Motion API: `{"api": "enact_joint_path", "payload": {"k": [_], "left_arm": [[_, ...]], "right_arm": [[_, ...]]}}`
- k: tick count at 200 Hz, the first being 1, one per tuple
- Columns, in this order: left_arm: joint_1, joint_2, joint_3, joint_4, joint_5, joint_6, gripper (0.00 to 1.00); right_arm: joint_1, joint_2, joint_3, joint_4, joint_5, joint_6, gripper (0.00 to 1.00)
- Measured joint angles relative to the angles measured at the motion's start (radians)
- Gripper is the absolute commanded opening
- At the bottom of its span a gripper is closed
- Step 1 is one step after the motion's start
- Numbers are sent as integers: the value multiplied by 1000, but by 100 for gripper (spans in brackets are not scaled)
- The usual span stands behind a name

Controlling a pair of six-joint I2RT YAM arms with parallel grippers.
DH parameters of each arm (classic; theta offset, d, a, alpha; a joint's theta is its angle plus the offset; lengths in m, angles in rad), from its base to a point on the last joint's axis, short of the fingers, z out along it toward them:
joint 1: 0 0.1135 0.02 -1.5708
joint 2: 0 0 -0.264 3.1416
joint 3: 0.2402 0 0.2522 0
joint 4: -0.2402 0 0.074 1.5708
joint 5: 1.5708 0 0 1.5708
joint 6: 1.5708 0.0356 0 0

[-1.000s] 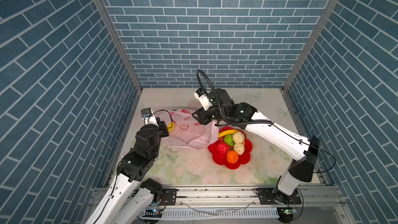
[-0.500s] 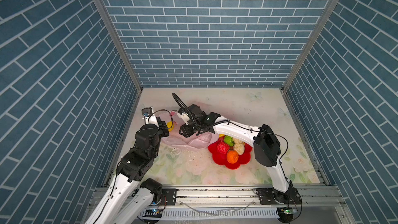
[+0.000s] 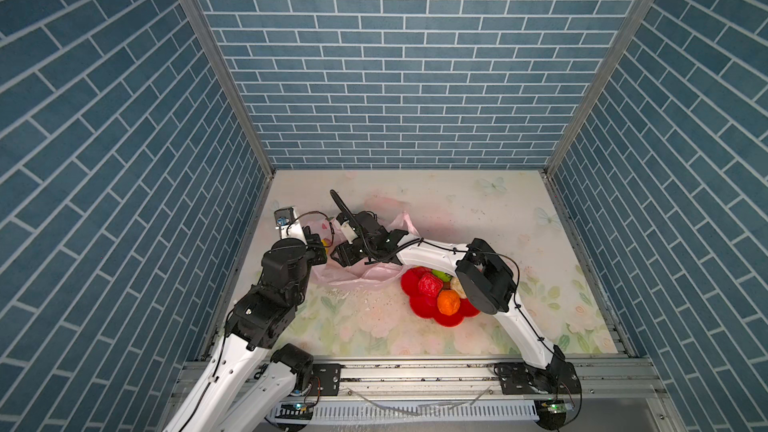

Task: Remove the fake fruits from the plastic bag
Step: 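Push the right gripper down into the bag toward the yellow pepper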

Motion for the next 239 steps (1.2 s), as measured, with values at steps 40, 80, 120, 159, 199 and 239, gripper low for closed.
{"api": "enact_joint_path", "payload": {"k": [40, 80, 120, 159, 199, 239], "left_arm": [[0, 74, 93, 5, 22, 52, 8], [0, 127, 175, 27, 41, 111, 8], [0, 153, 193, 45, 63, 140, 8], [0, 151, 193, 45, 70, 141, 8], [0, 78, 142, -2, 70, 76, 8], [0, -36, 27, -114, 69, -41, 7]], "right_arm": [[-3, 1, 0, 50, 6, 8, 68], [-4, -10, -7, 74, 26, 11, 71], [-4, -54, -47, 95, 43, 15, 73], [-5, -76, -64, 102, 59, 16, 73], [-7, -82, -79, 82, 79, 14, 73], [-7, -145, -129, 21, 90, 3, 73]]}}
